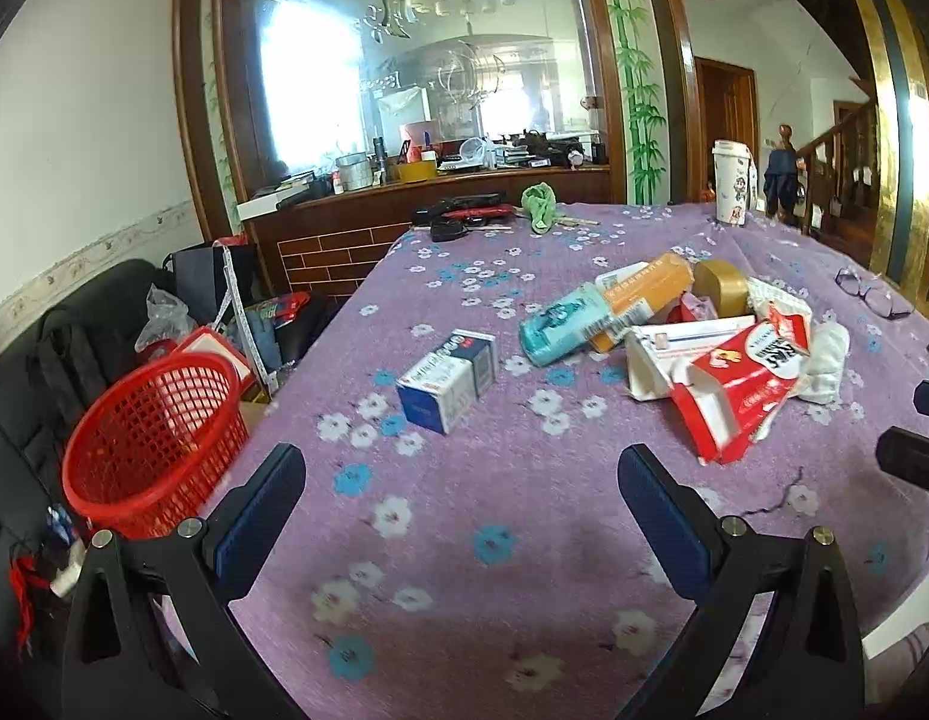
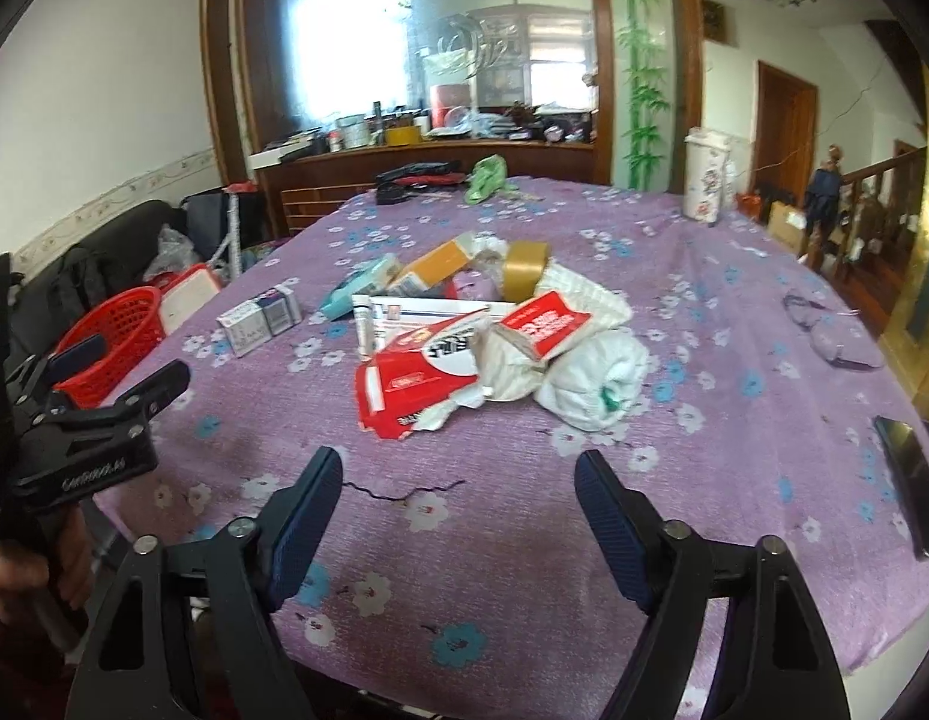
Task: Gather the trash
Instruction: 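Grasp the white-blue medicine box with the left tool while the right grasps white paper, then carry both held items to the red basket and open both tools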
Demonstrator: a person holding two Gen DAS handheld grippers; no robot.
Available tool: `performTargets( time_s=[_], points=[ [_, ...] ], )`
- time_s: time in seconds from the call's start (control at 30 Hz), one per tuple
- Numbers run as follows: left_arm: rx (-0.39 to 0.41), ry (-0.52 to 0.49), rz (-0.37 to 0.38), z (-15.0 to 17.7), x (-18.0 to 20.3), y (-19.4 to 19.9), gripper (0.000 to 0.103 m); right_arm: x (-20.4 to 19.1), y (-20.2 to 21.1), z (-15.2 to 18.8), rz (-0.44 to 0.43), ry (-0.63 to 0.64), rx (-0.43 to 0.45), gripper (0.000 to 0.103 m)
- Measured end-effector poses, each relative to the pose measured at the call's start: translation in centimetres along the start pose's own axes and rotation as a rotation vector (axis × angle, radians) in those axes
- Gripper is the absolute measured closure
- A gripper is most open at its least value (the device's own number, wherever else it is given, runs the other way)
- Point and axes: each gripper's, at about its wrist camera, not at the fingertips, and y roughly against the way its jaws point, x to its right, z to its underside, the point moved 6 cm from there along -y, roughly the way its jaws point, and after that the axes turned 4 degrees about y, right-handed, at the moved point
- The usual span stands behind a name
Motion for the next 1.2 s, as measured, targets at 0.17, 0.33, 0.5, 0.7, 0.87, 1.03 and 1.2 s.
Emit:
performTargets(
  time_s=[0.17,0.33,0.5,0.7,0.87,1.03,1.2],
  points=[
    [-0.065,-0.040,0.021,-2.3,-1.6,-2.7,0.000,0.5,-1.8,-1.0,-0.119,-0.058,-0.063,0.043],
    [-0.187,-0.042,0.083,-3.3,-2.2,-7.5,0.000,0.8,-2.3,-1.3,-0.135,-0.080,-0.069,0.043],
    [-0.253,-0.068,0.028,-3.4,-2.5,-11.8,0.000,1.4,-2.9,-1.9,-0.153,-0.072,-0.086,0.043],
    [-0.268,-0.078,0.020,-3.6,-2.1,-13.7,0.001,2.7,-5.2,-3.6,-0.216,-0.112,-0.119,0.045],
    [-0.302,-0.038,0.029,-3.6,-2.4,-15.0,0.037,2.7,-7.6,-4.3,-0.225,-0.109,-0.141,0.051],
    [-0.359,0.019,0.085,-3.3,-2.3,-16.0,0.070,2.1,-9.3,-4.0,-0.234,-0.097,-0.176,0.078],
    [-0.337,0.050,0.110,-3.0,-2.5,-15.0,0.070,1.2,-8.5,-3.7,-0.302,-0.097,-0.162,0.093]
  ],
)
